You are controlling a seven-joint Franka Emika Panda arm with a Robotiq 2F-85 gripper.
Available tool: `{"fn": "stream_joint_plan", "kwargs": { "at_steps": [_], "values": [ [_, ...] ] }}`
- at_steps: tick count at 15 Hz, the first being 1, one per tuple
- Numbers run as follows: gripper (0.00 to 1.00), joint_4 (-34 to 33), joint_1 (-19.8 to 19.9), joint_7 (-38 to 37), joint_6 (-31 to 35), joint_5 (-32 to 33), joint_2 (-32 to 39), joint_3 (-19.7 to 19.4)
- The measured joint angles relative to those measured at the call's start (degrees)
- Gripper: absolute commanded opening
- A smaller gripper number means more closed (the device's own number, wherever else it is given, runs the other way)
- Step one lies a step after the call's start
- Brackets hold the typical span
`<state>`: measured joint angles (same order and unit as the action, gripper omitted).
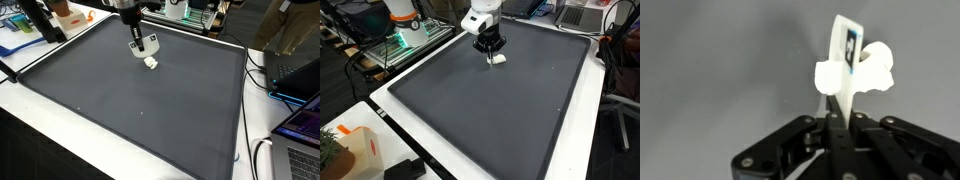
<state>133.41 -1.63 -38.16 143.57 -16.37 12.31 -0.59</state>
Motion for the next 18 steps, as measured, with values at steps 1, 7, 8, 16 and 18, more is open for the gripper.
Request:
{"fn": "stream_joint_plan", "kwargs": {
  "at_steps": [1, 7, 8, 16, 18],
  "values": [
    [0.01, 0.26, 0.37, 2.76, 0.19, -2.07, -0.22, 0.26],
    [0.01, 1.51, -0.11, 5.88, 0.39, 2.61, 0.00, -0.19],
    [0.01, 1.51, -0.41, 6.08, 0.61, 3.55, -0.01, -0.18],
    [0.01, 2.55, -0.41, 1.10, 4.54, -1.62, -0.08, -0.95],
    [0.01, 2.55, -0.38, -3.76, 4.70, -2.43, -0.05, -1.56]
  ]
}}
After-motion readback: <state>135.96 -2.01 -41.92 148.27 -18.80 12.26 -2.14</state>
